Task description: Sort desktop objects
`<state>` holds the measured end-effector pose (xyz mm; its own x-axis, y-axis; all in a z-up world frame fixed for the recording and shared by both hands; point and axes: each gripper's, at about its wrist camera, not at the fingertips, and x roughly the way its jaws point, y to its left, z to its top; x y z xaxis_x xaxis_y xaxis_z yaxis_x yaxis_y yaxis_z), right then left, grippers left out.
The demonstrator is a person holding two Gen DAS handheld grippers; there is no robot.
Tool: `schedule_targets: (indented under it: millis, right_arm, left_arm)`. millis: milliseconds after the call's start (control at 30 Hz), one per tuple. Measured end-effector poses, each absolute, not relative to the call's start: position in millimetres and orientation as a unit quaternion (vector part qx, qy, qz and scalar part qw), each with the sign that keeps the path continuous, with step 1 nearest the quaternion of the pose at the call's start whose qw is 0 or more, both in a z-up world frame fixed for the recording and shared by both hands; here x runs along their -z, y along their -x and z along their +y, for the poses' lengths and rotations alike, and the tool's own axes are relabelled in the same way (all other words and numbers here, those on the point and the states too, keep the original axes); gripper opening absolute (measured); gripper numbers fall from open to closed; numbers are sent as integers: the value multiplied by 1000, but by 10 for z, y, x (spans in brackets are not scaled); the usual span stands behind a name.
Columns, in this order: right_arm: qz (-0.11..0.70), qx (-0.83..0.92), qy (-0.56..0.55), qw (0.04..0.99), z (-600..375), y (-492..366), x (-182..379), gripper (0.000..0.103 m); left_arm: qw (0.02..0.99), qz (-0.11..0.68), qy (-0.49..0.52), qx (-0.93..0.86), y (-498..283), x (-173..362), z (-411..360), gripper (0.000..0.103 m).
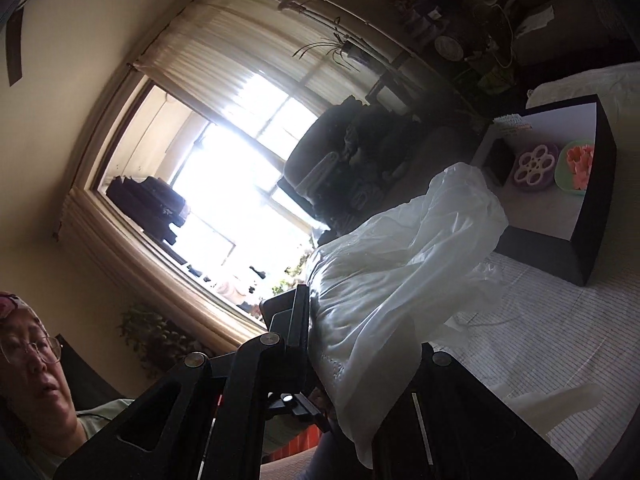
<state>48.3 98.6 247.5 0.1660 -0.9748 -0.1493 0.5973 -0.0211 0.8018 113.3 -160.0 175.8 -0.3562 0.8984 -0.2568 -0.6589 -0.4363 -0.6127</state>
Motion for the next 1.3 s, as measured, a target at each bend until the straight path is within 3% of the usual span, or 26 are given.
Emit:
schedule_targets:
  millis: [267,400,567,700,833,1000,1300]
  right_arm:
    - [-294,625,-397,605,986,-470,-2657,8]
    - [-307,634,-387,595,956,-351,-2844,8]
    - [-325,615,-382,609,845,-302,-2965,8]
    - [-337,592,-411,606,879,-465,-2661,8]
    - [-415,536,-471,565,1089,-613,-1956,9]
    - [-455,528,-492,521,1359,-592,-1602,9]
    - [-379,593,-435,562,1310,-184,-2526,9]
  left_arm:
    - [474,-183,299,-807,-1611,-1709,-1589,96]
    - [480,-276,304,-775,-1927,-1377,-1651,97]
    - [488,-346,327,-732,-1659,-974,-1299,96]
    - [499,-542,265,-622,-1286,-385,-1575,99]
    - [430,-733,229,-475,-1135,566,-1687,102]
    - [425,-766,238,-420,-1355,767,-1415,102]
    - [364,-841,216,-337,-1573,915,-1069,103]
